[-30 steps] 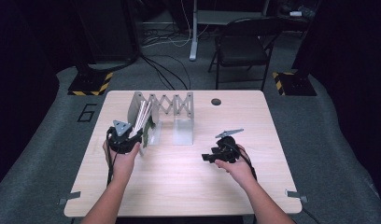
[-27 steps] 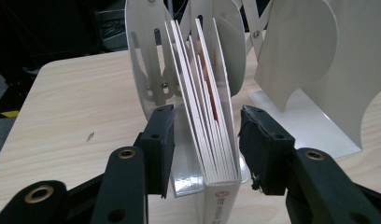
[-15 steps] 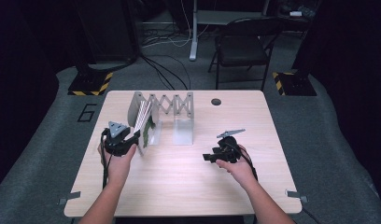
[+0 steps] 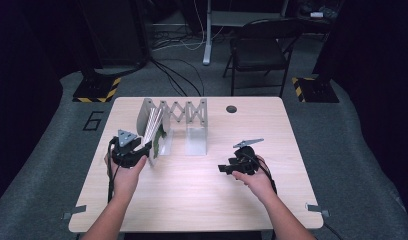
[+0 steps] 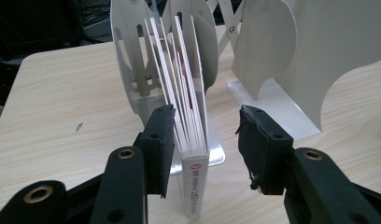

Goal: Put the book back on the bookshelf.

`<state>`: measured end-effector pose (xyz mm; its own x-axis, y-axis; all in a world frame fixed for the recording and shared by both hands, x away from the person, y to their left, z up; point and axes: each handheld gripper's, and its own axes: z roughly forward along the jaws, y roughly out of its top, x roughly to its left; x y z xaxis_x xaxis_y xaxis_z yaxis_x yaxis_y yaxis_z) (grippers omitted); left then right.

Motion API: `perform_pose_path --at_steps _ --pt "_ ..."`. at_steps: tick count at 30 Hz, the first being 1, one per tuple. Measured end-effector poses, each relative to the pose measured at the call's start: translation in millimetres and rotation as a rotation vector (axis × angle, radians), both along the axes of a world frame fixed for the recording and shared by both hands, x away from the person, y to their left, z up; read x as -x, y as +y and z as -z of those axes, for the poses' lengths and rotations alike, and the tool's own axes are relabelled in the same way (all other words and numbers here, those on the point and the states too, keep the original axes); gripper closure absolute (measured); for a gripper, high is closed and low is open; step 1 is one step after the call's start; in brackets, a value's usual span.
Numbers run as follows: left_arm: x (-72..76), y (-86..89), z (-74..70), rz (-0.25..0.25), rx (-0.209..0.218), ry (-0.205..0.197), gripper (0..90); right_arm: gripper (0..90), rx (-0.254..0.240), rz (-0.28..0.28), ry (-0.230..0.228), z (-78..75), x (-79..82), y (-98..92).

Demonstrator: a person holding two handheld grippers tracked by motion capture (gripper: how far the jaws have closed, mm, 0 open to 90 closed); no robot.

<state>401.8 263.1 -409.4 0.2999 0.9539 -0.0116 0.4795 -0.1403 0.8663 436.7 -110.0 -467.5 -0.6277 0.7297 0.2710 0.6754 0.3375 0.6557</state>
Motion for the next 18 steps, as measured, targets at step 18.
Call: perform_pose_path --at_steps 18 --pt "20.0 1.2 -8.1 0.157 0.019 0.062 54.2 39.8 0.0 -0.004 -0.004 -1.6 1.3 2.1"
